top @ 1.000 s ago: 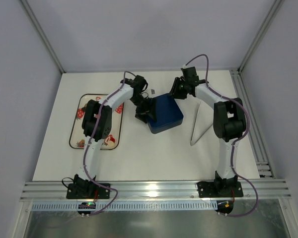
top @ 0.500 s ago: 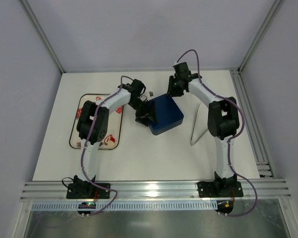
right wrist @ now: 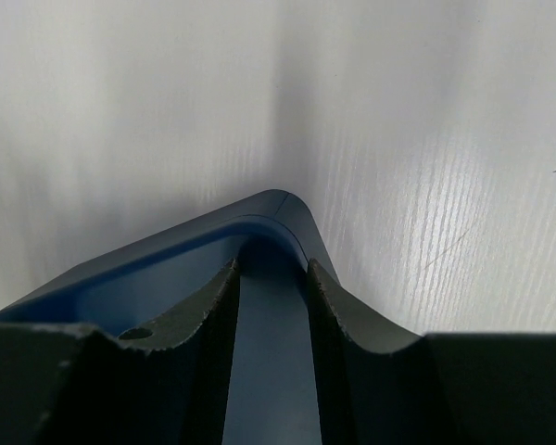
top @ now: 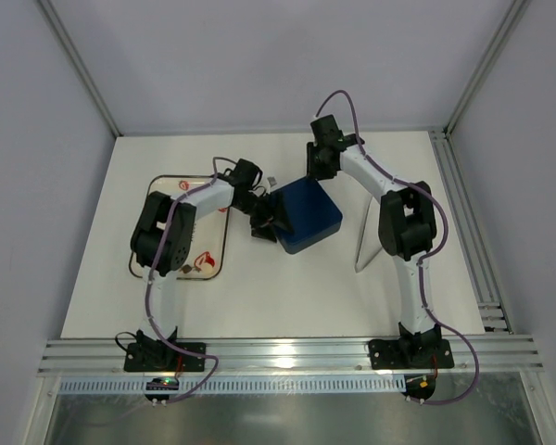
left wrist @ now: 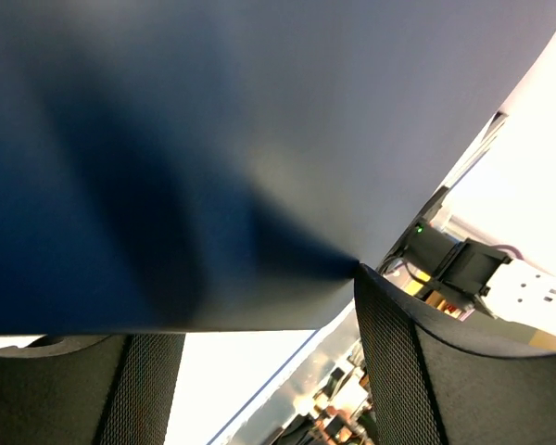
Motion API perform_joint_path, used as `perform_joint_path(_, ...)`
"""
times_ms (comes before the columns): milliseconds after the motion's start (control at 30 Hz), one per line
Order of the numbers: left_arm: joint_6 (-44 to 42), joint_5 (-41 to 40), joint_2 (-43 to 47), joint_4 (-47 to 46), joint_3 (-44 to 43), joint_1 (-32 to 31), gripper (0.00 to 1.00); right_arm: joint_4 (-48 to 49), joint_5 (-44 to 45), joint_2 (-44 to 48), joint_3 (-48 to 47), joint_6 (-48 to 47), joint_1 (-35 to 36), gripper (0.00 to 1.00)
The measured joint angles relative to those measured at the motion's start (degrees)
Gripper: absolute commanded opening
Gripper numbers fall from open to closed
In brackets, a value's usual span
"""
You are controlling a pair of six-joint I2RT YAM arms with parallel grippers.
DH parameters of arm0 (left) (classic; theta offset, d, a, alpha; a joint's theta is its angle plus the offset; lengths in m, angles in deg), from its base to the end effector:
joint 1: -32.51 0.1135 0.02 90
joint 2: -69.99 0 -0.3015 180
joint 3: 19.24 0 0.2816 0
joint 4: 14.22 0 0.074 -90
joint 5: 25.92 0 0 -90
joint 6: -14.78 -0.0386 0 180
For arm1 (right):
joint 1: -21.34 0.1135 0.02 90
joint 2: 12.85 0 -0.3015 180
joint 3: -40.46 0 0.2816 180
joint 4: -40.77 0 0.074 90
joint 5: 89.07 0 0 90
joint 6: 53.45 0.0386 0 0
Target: Pack the chocolate
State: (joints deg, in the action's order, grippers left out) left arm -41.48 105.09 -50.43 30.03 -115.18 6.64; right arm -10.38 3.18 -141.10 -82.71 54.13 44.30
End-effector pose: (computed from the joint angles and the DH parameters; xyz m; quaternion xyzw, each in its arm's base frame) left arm 0.4086 -0.2263 0.1607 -0.0013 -0.9228 0.3847 0.0211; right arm 0.5068 0.2130 0.2318 -0.0392 0.9559 0.0830 0.2789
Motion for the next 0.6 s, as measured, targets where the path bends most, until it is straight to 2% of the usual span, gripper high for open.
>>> perform_joint_path(267, 4.28, 0.02, 2.67, -6.47, 5.22, 1.4, 0.68, 1.14, -0.28, 0.92, 1.68, -0.15, 0.13, 0.42)
perform_joint_path(600, 8.11, -8.44, 5.77, -11.85, 6.97, 7.08, 0.65, 2.97, -5.62, 1.25, 3.17, -0.15, -0.48, 0.45)
